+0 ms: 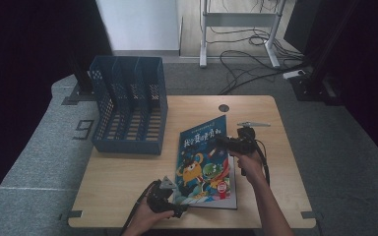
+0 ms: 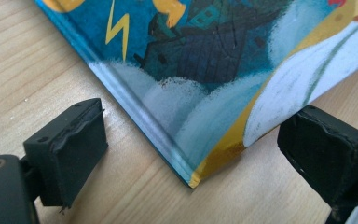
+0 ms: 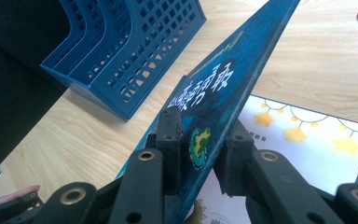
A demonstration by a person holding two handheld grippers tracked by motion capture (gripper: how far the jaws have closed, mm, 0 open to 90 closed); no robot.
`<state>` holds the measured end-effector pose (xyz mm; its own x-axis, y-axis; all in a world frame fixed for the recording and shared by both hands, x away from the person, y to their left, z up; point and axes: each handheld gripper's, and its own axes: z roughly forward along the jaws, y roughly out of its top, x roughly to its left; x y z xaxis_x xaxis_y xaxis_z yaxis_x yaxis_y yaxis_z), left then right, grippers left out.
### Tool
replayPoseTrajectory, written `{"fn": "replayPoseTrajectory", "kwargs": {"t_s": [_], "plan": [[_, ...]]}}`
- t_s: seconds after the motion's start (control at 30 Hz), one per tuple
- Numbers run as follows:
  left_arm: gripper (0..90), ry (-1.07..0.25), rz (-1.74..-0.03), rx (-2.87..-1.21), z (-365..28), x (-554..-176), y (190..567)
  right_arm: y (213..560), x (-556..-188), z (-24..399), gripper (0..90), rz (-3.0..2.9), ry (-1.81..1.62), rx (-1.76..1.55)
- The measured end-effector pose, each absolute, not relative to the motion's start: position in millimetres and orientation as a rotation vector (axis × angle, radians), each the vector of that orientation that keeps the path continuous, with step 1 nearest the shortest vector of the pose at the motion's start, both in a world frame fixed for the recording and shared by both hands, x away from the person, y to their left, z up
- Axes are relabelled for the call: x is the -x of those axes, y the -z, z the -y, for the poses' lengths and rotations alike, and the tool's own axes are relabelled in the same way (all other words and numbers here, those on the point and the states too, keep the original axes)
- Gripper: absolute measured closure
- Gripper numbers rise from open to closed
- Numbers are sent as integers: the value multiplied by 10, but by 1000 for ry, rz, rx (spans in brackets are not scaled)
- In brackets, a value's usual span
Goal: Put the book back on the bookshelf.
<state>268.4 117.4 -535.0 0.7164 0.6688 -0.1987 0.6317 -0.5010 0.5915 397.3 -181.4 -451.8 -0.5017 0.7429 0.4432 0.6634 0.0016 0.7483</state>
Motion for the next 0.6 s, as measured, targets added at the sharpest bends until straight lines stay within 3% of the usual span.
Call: {"fn": "replayPoseTrajectory", "kwargs": {"t_s": [0.6], "plan": [[63, -64, -987, -2259, -1101, -2745, 5353, 4322, -3868, 1810, 724, -2135, -1524, -1397]]}}
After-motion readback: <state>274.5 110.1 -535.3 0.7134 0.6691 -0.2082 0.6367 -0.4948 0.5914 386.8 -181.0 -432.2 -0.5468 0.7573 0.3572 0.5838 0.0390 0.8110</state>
